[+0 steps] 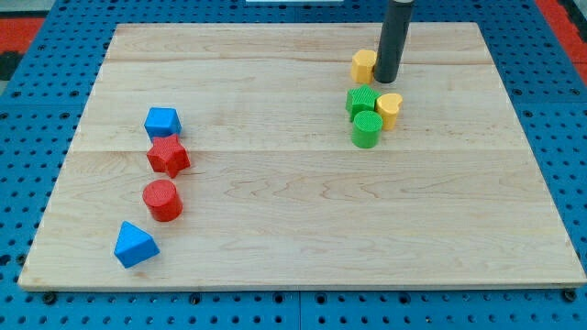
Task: Slide the yellow heart and green circle a bit down
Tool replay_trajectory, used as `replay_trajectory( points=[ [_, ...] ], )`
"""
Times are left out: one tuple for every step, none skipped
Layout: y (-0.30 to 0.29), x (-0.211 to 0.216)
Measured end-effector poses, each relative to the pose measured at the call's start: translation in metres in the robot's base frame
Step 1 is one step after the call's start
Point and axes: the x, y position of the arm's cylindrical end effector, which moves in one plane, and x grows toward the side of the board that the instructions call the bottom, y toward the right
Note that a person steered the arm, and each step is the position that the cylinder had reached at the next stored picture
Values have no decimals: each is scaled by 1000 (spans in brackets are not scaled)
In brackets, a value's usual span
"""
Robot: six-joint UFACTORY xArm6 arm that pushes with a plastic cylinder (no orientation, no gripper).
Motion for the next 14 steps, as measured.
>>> replay_trajectory(
  points=[
    [28, 24],
    [12, 52],
    [2, 76],
    [-18, 83],
    [-23, 84],
    [-23, 84],
    [-23, 74],
    [-17, 64],
    [-5, 150],
    [-62, 201],
    [-139, 172],
    [-135, 115],
    [-119, 95],
    [-90, 110]
  ],
)
